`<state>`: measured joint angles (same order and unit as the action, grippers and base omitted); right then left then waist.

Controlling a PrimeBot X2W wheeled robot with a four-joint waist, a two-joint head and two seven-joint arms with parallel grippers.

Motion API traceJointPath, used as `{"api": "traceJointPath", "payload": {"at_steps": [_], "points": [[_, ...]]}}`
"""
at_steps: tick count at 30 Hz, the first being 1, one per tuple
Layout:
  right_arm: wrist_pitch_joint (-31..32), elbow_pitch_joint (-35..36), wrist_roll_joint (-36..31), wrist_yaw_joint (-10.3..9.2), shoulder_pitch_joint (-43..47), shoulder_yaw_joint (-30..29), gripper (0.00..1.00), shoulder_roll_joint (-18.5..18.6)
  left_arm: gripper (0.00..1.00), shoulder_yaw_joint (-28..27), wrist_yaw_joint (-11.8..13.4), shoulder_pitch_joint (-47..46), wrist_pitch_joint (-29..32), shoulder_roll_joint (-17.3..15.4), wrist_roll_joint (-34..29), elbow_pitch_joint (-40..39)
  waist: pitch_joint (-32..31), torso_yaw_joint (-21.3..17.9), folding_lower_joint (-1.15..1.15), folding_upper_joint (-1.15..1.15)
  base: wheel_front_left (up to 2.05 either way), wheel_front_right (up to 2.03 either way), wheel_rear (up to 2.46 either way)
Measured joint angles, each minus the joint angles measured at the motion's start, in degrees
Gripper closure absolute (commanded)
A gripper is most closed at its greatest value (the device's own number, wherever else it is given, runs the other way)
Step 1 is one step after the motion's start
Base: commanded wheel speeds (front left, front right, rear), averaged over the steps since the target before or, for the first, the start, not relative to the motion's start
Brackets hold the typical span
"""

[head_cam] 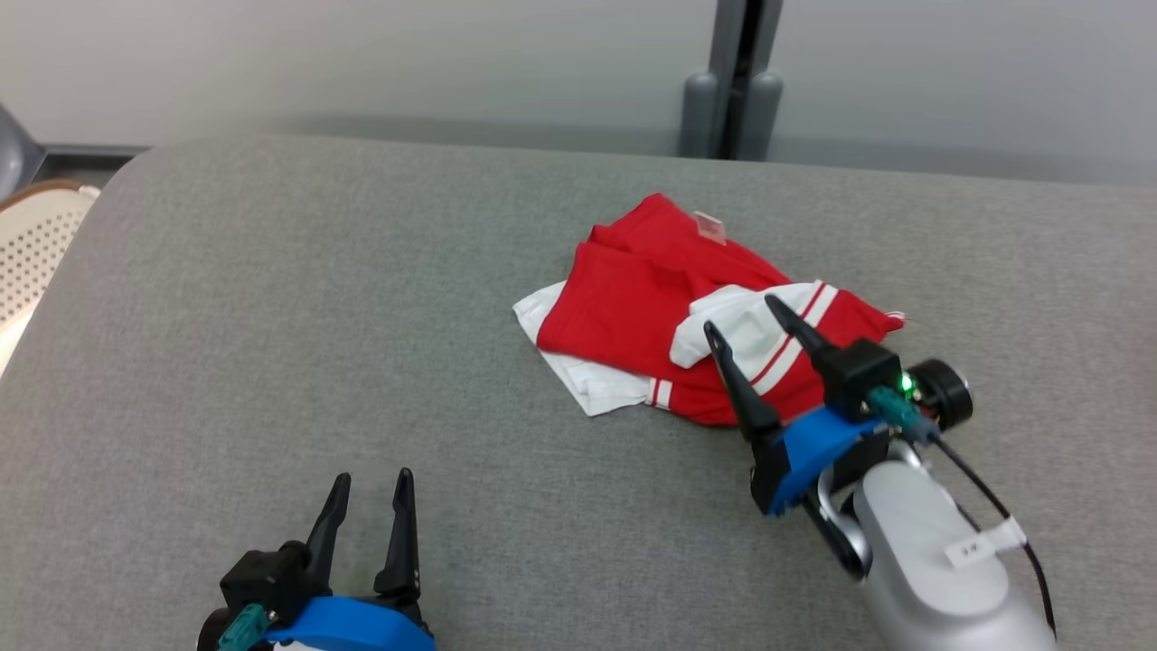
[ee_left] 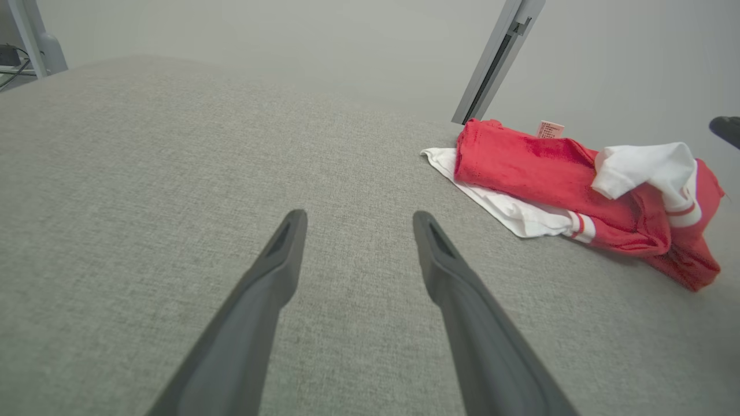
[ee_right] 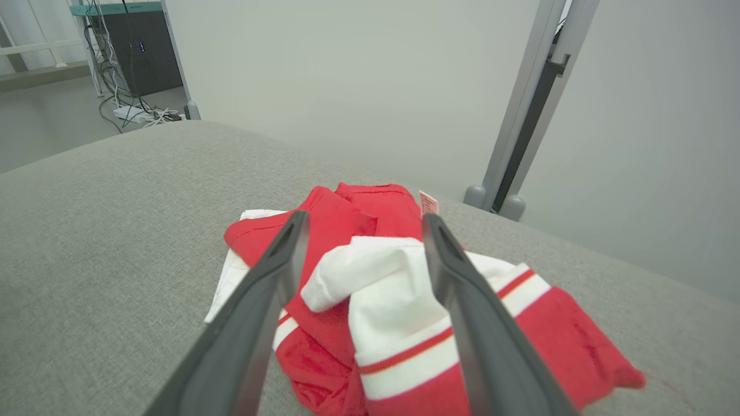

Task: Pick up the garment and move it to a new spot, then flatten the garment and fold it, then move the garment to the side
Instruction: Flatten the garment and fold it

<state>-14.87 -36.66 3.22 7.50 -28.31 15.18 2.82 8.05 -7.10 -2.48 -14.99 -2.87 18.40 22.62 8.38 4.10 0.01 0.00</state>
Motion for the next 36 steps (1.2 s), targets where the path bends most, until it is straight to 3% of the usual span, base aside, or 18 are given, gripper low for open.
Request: {"api": "traceJointPath", "payload": {"at_steps": [8,14,15,16,23,26,32,36], "points": [[3.1,-8.9,-7.8,0.00,-9.0,-0.9,0.00,0.0,0.00,1.4,0.0,-1.8,0.0,0.0,1.4,1.0,3.9,3.1,0.00,0.00,0.00,0.00,0.00],[5.7,-14.4,-10.9,0.00,-9.7,-2.5,0.02,0.0,0.00,1.6,0.0,-2.4,0.0,0.0,2.2,1.3,4.8,3.7,0.00,0.00,0.00,0.00,0.00],[5.8,-15.0,-10.9,0.00,-9.6,-2.3,0.33,0.0,0.00,1.6,0.0,-2.5,0.0,0.0,2.3,1.4,4.8,3.6,0.00,0.00,0.00,0.00,0.00],[5.7,-15.3,-10.9,0.00,-9.6,-2.2,1.00,0.0,0.00,1.6,0.0,-2.5,0.0,0.0,2.4,1.5,4.9,3.5,0.00,0.00,0.00,0.00,0.00],[0.9,-13.4,-8.9,0.00,-9.9,-2.3,1.00,0.0,0.00,1.9,0.0,-3.5,0.0,0.0,2.3,1.4,5.0,2.7,0.00,0.00,0.00,0.00,0.00],[0.1,-9.1,-6.8,0.00,-10.6,-1.8,1.00,0.0,0.00,2.7,0.0,-3.5,0.0,0.0,2.2,1.1,4.6,2.6,0.00,0.00,0.00,0.00,0.00],[-0.1,6.6,-0.6,0.00,-13.8,3.5,1.00,0.1,0.00,4.4,0.0,-3.2,0.0,0.0,2.4,1.2,2.8,3.3,-0.01,0.00,0.00,0.00,0.00],[-0.1,12.1,1.7,0.00,-16.6,3.1,1.00,0.1,0.00,5.4,-0.1,-2.9,0.0,0.0,2.7,1.2,1.6,4.3,-0.01,0.00,0.00,0.00,0.00]]}}
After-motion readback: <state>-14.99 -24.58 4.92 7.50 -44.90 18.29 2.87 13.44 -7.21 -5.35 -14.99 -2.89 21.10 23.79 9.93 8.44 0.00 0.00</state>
